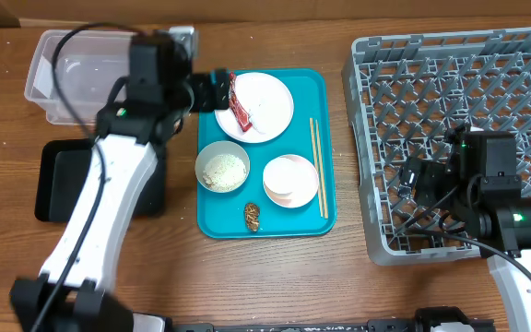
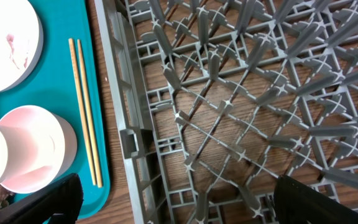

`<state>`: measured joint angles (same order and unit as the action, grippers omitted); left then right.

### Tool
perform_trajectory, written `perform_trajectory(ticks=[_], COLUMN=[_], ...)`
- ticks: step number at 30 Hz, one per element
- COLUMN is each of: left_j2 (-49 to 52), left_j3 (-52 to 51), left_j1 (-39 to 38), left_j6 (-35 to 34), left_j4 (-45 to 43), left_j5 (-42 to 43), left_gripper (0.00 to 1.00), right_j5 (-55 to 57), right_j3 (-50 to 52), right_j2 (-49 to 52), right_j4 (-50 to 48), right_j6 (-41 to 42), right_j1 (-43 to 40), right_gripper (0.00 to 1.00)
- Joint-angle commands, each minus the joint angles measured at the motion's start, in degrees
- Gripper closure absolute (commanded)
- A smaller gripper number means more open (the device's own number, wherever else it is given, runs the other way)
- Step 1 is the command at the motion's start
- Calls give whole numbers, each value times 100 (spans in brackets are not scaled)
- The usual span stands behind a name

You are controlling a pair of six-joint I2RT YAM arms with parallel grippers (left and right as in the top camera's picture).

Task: Sort waste into correct bins and load items into the dishwasher
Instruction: 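Reach the left gripper to the red wrapper on the white plate and grasp, then carry the red wrapper with the left gripper into the clear bin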

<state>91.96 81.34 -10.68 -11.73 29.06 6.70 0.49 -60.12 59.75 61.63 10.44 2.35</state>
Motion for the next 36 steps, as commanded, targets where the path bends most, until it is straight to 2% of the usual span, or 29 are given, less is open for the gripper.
perform_trajectory(ticks=[1,11,21,23,27,33,35,36], left_j2=[538,1947,2756,2835,2916,2920,2920,2914], left_j3=[181,181,181,181,179,179,181,181], left_j1=[-179,-358,-363,-361,-361,-361,-361,-358], left_j6=[-61,-791,-894,-892,-892,-890,-890,-890], left_j4=[-356,-1158,-1655,-1668,-1718,-1762,-1759,-1755], left_j5=[-234,-262,-221,-223,-223,-223,-225,-223], left_gripper=[4,6,14,19,40,86,96,96], right_j5=[96,94,94,94,94,94,94,94], right_j3=[-151,-151,-151,-151,-151,-151,-151,-151], right_j2=[-48,-48,-48,-48,-48,-48,-48,-48], right_j4=[0,74,138,146,173,192,192,195], right_j6=[-37,-35,-35,-35,-35,-37,-35,-37], right_j1=[15,15,17,15,15,15,17,15], right_gripper=[0,0,0,0,0,0,0,0])
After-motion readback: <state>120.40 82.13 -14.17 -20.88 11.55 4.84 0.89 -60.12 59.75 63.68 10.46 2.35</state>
